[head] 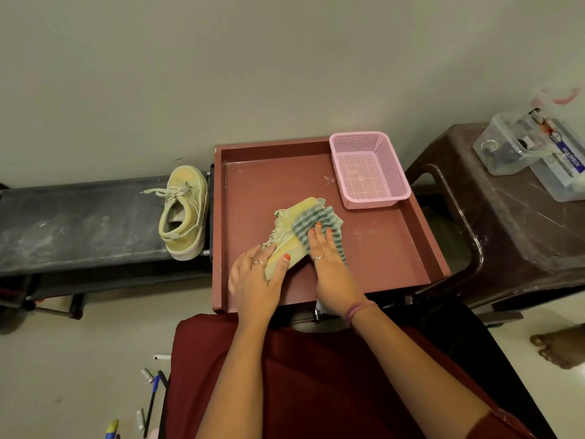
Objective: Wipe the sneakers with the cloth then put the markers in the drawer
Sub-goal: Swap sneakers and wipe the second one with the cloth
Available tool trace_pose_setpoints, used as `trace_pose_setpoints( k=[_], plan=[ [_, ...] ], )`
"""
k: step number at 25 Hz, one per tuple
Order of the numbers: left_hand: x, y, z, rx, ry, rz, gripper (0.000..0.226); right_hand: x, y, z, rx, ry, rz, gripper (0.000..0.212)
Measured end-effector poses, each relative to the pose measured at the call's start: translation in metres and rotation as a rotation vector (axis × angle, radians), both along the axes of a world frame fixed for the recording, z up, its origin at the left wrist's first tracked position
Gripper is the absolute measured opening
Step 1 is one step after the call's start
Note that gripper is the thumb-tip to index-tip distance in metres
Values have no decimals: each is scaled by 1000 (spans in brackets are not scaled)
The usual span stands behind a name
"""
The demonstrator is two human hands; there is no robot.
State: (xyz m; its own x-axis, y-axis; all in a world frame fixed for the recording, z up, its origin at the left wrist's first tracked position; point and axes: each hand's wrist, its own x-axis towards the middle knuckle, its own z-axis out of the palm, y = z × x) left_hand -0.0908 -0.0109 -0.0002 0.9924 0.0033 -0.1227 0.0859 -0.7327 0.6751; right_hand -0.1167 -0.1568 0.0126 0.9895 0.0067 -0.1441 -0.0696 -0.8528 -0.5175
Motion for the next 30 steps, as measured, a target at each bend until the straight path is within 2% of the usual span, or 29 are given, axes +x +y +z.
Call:
trace_pose_setpoints(
  k=[3,5,7,9,11,13,15,18,22,23,27,30],
  plan=[
    [0,3,-9,-33,-21,-2,42,-16,7,-13,-87,-56,108,98],
    [-1,3,-11,-44,-56,-17,42,-12,1,-19,-216,-176,84,76],
    [-3,2,-11,-65,-65,-17,41,2,-8,-16,-305,-195,-25,67],
    [-4,2,-11,-91,-77,-24,43,20,-21,-13,-227,-72,-137,71],
    [-7,2,-13,-93,-100,-34,40,40,-39,-9,-54,65,-245,80],
    [-7,2,-14,-96,-108,-27,38,55,-57,-2,131,170,-271,81],
    [-6,2,-15,-102,-114,-21,39,60,-66,4,185,222,-255,78],
    [-5,3,-18,-107,-111,-13,39,45,-48,2,-4,178,-224,80],
    [-5,3,-17,-108,-100,-24,37,-6,2,-7,-239,-143,-17,74],
    [-6,3,-17,-115,-106,-30,37,-9,5,-6,-254,-152,14,73],
    [-11,5,-19,-161,-129,-38,38,36,-19,4,-273,-2,-27,69],
    [-16,3,-20,-136,-139,-53,40,90,-61,5,-56,251,-130,60]
  ],
)
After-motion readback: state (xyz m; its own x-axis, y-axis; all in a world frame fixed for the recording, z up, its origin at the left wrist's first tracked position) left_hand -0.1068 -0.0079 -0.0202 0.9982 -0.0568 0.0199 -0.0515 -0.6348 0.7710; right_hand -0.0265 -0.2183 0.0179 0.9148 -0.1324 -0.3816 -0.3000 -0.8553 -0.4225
